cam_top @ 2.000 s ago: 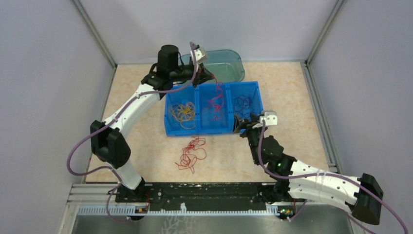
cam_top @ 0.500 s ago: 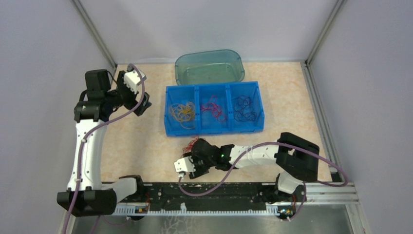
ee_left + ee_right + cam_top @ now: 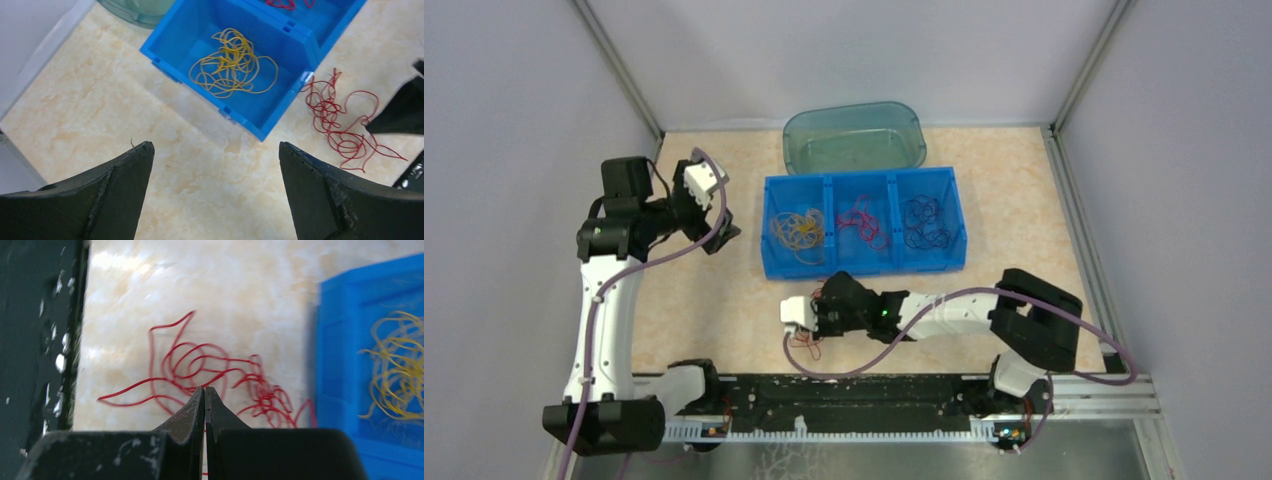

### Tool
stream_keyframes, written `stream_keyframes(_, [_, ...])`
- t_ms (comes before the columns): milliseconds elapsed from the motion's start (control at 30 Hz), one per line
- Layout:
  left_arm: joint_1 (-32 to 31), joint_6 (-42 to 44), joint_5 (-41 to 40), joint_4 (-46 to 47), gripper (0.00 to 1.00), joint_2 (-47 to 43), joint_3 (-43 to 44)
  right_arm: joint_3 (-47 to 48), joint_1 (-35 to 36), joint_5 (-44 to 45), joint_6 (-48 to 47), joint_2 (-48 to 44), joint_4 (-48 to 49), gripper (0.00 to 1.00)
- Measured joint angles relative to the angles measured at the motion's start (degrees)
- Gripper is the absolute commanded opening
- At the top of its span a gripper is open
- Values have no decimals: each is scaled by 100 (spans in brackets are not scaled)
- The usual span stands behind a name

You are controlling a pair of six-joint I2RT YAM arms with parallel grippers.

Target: Untangle the cables

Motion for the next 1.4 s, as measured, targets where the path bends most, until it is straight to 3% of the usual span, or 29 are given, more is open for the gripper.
stream_keyframes(167, [0, 221, 577, -136, 100, -258, -417, -428, -516, -282, 1123, -970, 935, 0])
stream_keyframes(433, [-57, 343, 1521, -203, 100, -662, -925, -811, -577, -597, 2232, -1694, 1937, 3])
stream_keyframes(533, [-118, 341, 1655, -199, 100, -737, -1058, -883, -581, -629, 2396, -1709, 1965, 40])
stream_keyframes(633, [-140, 308, 1681, -131, 100, -817, -1202, -946, -645, -608, 2522, -1624, 1943, 52])
stream_keyframes(1000, [-140, 306, 1683, -24, 100, -813, -1239, -1058, -798, 367, 2903, -577, 1123, 46])
stream_keyframes(1400, [-140, 389, 1679, -33, 100, -813, -1231, -1582, -1207, 136, 3799, -72, 1727, 36])
